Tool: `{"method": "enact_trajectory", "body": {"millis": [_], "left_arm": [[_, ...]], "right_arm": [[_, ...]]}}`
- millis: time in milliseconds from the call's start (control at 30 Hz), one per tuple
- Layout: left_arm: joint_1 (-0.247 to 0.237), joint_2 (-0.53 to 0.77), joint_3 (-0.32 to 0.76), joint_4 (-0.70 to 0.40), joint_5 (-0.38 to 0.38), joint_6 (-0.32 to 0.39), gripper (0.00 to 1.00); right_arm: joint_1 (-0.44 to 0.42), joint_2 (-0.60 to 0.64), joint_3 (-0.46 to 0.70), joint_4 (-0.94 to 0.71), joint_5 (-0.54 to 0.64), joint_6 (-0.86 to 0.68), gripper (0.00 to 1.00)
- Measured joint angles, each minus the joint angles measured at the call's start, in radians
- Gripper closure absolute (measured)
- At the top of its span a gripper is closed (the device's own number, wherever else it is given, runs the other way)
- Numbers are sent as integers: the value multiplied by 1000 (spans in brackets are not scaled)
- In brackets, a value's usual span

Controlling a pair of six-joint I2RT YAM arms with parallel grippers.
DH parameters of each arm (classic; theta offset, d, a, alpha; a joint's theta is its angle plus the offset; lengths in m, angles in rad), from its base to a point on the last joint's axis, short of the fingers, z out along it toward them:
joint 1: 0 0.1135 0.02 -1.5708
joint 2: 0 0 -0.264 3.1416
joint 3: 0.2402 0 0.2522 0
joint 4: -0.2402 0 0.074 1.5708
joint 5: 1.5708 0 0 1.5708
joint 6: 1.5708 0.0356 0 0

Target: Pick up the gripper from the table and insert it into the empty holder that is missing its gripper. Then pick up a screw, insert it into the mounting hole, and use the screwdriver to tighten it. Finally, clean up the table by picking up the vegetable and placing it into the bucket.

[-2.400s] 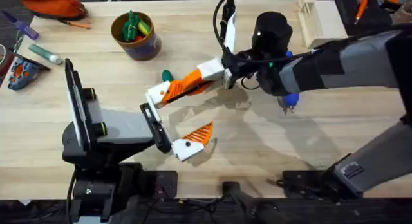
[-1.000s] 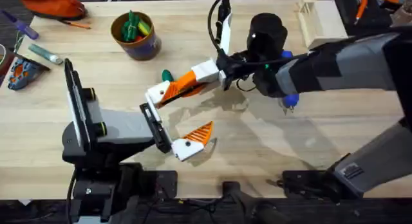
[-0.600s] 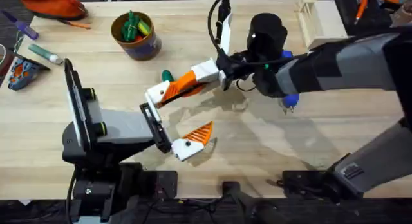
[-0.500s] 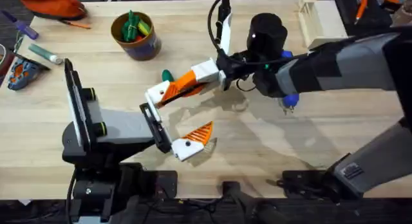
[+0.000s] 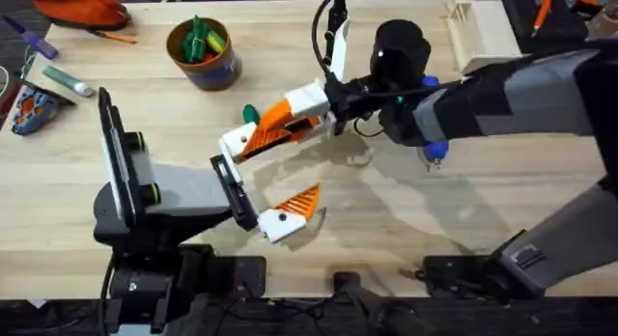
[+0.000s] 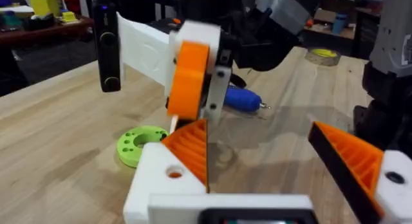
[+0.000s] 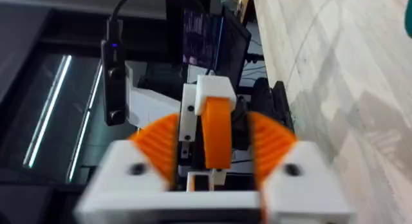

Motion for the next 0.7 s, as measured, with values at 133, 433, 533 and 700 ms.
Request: {"method": "enact_trajectory", "body": {"millis": [133,433,533,700], "left_arm": [[0,0,0,0,0,0,15],[0,0,0,0,0,0,15],[0,0,0,0,0,0,16],[0,0,0,0,0,0,15]], "right_arm": [[2,0,1,2,10,-2,46],[2,0,3,1,15,-1,17],[-2,0,3,1,17,-5,17],[-39,-8,4,-47,18,-41,16]]}}
